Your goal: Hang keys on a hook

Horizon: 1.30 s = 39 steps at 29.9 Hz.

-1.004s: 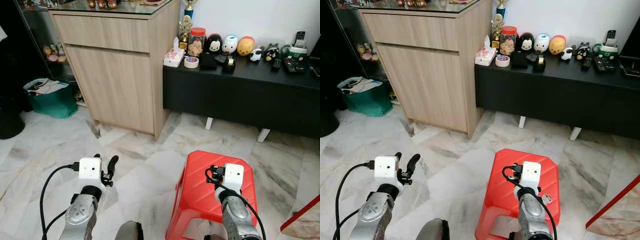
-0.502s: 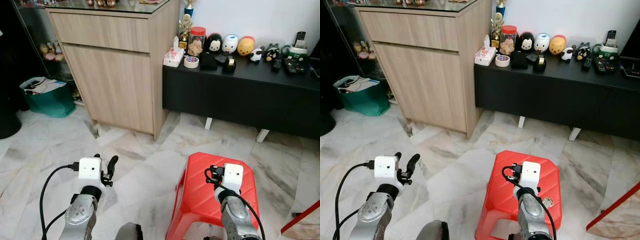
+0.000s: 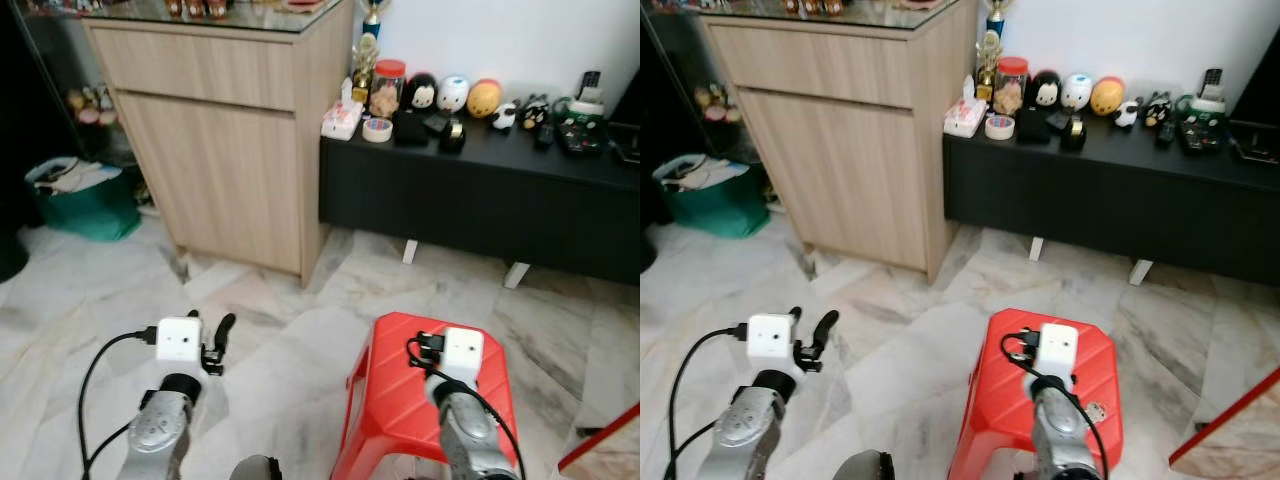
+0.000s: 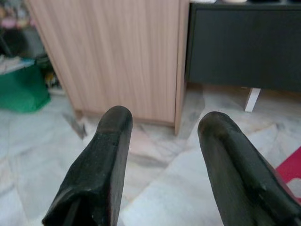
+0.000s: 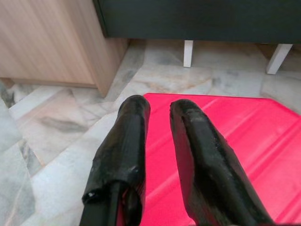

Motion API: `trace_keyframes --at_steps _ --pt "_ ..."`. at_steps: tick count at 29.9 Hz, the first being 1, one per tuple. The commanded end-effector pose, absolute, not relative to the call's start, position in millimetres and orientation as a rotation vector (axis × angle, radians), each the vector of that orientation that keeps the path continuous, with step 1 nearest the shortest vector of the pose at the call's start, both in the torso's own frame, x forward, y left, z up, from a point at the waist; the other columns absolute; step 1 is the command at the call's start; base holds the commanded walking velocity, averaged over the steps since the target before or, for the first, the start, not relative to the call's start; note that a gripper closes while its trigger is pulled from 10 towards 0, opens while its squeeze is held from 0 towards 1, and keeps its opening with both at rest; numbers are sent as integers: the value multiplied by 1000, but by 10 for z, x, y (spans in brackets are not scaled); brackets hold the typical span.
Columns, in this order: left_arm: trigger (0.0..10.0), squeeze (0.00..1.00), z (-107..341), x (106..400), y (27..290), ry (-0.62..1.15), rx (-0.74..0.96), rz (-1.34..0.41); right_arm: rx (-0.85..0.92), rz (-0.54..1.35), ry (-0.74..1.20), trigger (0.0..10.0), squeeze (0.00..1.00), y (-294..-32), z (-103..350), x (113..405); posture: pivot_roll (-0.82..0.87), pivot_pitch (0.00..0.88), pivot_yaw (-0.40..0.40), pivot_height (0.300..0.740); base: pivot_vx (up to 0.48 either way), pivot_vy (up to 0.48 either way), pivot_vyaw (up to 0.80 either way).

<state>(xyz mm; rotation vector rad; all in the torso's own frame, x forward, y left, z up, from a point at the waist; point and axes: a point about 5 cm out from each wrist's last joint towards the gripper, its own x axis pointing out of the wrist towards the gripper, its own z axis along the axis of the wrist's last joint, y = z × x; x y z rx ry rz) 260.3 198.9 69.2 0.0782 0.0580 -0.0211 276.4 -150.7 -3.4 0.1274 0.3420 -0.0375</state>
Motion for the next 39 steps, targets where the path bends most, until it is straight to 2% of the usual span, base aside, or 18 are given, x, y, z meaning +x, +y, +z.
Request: trace_keyframes --at_steps 1,11,19,22,23,24,25,26,39 --pt "10000 0 708 2615 1920 46 79 -46 117 -60 352 10000 0 -1586 -53 2747 75 13 5 630 262 0 0" --pt "10000 0 701 2614 1913 47 83 -58 118 -81 371 10000 0 -1613 -91 2715 76 11 6 630 174 0 0" --pt "10000 0 680 2607 1912 57 85 -64 194 -298 481 10000 0 -1855 -210 2636 78 9 6 630 0 0 0" --pt "10000 0 680 2609 1916 58 86 -64 207 -324 518 10000 0 -1895 -249 2609 77 11 6 630 0 0 0" --pt "10000 0 679 2609 1916 58 86 -64 205 -323 527 10000 55 -1896 -258 2603 77 11 6 630 0 0 0" --pt "10000 0 679 2609 1917 58 86 -64 213 -323 536 10000 55 -1897 -268 2597 77 11 5 630 0 0 0" --pt "10000 0 676 2608 1917 58 87 -65 245 -330 555 10000 902 -1901 -295 2579 77 11 5 630 0 0 0" --pt "10000 0 673 2605 1918 60 87 -66 256 -346 579 10000 1000 -1914 -320 2560 77 17 10 630 0 0 0" --pt "10000 0 674 2613 1941 66 93 -69 344 -452 700 10000 1000 -1924 -420 2499 83 47 19 630 0 0 0"
